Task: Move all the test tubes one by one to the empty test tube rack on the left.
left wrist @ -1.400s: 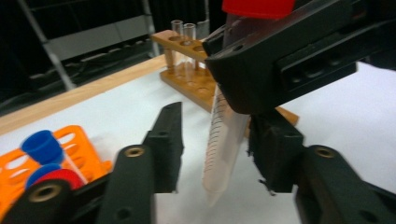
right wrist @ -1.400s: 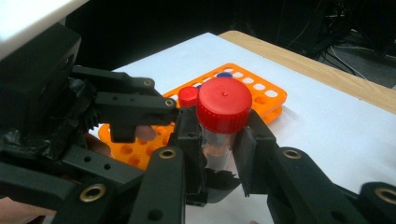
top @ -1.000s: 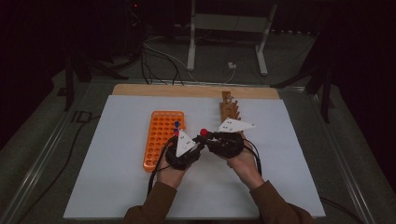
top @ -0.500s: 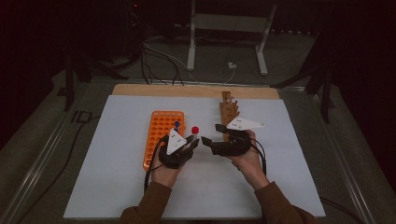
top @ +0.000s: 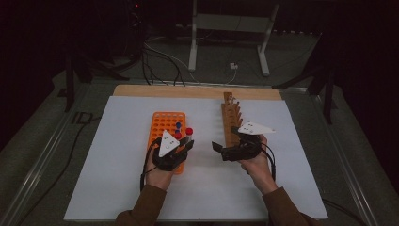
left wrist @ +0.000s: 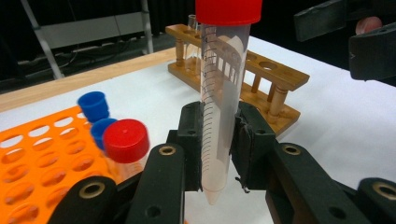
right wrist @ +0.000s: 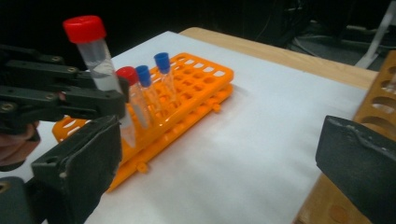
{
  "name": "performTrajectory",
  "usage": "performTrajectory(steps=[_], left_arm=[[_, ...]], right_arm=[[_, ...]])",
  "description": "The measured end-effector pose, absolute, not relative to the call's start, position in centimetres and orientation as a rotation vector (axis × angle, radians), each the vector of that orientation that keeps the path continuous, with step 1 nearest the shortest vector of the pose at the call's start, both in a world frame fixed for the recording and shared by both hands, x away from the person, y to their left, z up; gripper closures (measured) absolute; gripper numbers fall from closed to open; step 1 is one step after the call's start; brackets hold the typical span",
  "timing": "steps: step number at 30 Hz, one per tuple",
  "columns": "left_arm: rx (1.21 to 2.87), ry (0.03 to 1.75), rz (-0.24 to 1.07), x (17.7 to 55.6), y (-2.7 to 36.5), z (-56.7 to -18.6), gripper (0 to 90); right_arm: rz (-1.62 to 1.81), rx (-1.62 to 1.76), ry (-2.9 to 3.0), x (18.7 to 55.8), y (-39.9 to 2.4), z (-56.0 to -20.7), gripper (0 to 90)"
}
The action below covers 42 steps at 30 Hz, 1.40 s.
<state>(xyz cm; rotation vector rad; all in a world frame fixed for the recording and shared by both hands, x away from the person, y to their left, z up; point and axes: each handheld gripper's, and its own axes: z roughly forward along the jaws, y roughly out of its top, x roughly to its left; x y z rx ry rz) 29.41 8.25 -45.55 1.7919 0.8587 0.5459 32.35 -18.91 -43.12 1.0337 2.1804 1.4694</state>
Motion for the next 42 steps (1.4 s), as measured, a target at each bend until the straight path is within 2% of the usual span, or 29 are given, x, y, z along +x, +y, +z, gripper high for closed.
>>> performTrajectory(steps=[13, 42], left_arm=[[1.770, 0.856, 0.559, 29.3, 10.4, -45.6, 74.5], [1.794, 0.880, 0.627, 29.2, 10.5, -47.7, 74.2]], right_arm=[[1.482, 1.041, 2.144, 31.9, -19.8, -43.4, 0.0], [1.484, 1.020, 2.152, 31.7, -19.7, -43.5, 0.1]])
